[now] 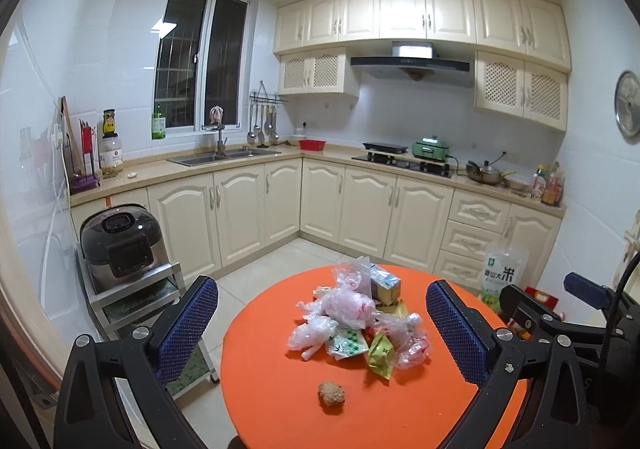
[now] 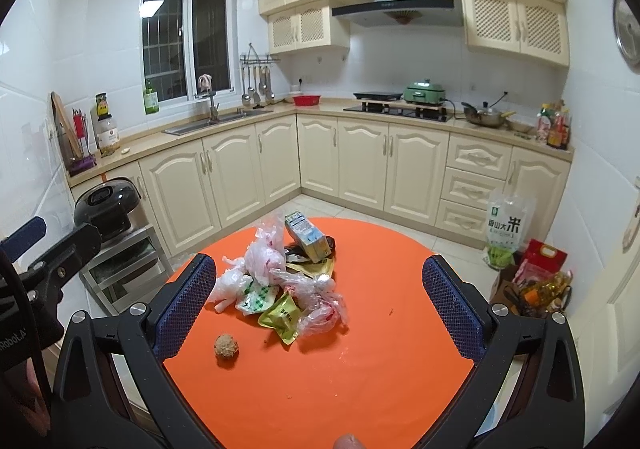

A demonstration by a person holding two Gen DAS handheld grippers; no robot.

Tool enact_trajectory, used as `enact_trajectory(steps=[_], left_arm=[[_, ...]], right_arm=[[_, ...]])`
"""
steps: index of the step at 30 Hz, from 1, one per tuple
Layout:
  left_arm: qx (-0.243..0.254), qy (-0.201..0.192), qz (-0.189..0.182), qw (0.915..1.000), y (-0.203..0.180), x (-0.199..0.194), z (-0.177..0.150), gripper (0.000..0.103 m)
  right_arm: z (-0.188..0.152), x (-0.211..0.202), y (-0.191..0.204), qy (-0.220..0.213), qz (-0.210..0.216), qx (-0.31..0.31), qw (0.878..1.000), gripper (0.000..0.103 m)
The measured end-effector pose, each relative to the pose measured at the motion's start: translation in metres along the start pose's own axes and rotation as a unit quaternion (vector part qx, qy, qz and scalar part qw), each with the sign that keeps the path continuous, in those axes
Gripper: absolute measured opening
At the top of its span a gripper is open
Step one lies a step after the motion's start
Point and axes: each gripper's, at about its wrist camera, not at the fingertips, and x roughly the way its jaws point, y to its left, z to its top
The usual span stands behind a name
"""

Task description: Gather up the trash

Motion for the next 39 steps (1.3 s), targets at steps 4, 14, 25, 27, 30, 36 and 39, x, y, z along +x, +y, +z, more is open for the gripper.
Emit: enact_trajectory(steps=[4, 14, 25, 27, 30, 36, 39], left_arm=[[0.001, -0.001, -0.006, 1.0000, 0.000, 0.001, -0.005, 0.102], [0.001, 0.000, -0.008, 1.0000, -0.001, 0.003, -0.014, 0.102], [0.008, 0.010, -0.001, 0.9999, -0.003, 0.015, -0.021, 0.102], [0.010, 0.022, 0.000, 0.9997, -0.005, 0.023, -0.023, 0.102], [0.012, 0.043, 0.001, 0.9990, -0.007, 0.038, -0.029, 0.102], [0.014, 0.104, 0.005, 0.9945, -0.009, 0.086, -0.042, 0.102], [0.014, 0.130, 0.006, 0.9914, -0.008, 0.111, -0.049, 0.102]], right_arm=[[-0.001, 0.000, 0.001, 0.000, 0.002, 0.000, 1.000, 0.103], [-0.006, 0.003, -0.001, 0.006, 0.004, 0.000, 1.000, 0.103], [-0.010, 0.020, 0.000, 0.022, 0.013, -0.011, 1.000, 0.103], [-0.013, 0.027, -0.001, 0.030, 0.016, -0.013, 0.999, 0.103], [-0.018, 0.044, -0.004, 0.046, 0.015, -0.016, 0.999, 0.103], [-0.039, 0.091, -0.020, 0.102, 0.008, -0.010, 0.995, 0.103], [-0.049, 0.112, -0.029, 0.128, 0.005, -0.005, 0.992, 0.103]])
